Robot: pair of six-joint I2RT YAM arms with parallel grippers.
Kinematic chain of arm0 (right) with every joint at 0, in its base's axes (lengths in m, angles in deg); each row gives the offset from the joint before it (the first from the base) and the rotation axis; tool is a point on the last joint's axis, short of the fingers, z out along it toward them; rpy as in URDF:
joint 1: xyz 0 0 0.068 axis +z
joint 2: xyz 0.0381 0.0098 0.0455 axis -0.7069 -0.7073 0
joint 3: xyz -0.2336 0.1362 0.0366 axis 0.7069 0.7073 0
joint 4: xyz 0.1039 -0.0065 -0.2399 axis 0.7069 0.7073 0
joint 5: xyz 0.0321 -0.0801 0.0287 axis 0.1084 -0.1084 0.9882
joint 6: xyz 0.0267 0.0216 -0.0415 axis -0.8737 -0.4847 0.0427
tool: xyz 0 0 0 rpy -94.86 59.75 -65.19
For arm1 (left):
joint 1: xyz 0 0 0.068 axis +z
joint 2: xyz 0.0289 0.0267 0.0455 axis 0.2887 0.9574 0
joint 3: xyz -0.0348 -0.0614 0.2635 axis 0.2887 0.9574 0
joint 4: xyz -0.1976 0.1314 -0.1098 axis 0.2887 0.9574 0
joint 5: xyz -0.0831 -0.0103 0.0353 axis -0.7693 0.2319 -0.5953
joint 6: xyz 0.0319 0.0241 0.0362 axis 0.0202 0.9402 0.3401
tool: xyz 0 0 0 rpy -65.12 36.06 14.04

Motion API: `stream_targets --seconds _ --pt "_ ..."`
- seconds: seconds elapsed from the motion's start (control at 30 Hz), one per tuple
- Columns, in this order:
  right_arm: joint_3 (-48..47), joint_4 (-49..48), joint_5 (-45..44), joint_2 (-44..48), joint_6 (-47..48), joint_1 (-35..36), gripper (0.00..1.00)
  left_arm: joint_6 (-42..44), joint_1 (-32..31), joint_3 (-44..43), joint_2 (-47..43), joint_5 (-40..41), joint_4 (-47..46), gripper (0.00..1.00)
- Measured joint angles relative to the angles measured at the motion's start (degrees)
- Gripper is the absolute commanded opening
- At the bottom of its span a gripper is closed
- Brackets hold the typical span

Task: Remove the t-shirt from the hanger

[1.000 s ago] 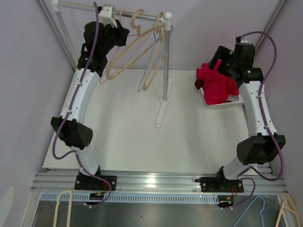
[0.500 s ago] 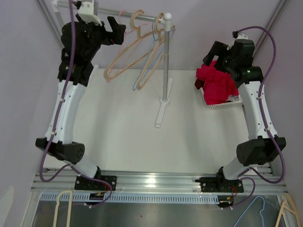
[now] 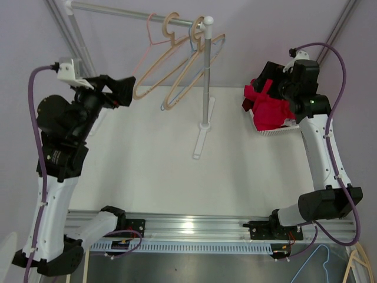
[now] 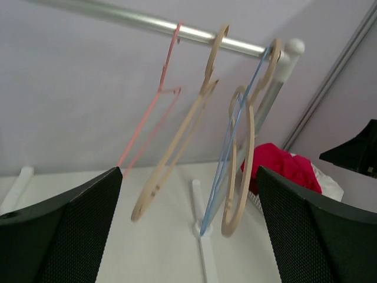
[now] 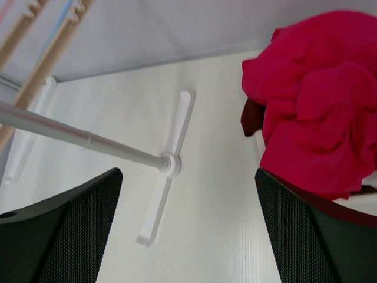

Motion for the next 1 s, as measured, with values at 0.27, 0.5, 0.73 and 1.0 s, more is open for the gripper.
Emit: stream_targets --seconds 0.27,0.5,0.73,1.0 --pt "15.7 -1.4 -0.2 11.8 -0.1 1.7 1.00 -3.3 -0.2 23.4 -17.6 0.1 4.3 0.99" --pt "34.4 -4.4 -1.3 33.2 -0.4 5.7 1.00 -3.3 -0.2 28.1 -28.2 0.1 7.7 1.00" --pt "42.0 -4.3 -4.8 48.4 -0.4 5.8 1.00 -3.3 -0.2 36.8 -33.9 -0.3 7.8 1.00" --pt "42.0 -4.3 -5.5 46.2 -0.3 6.1 1.00 -3.3 -0.2 40.8 -34.7 -1.4 7.7 0.99"
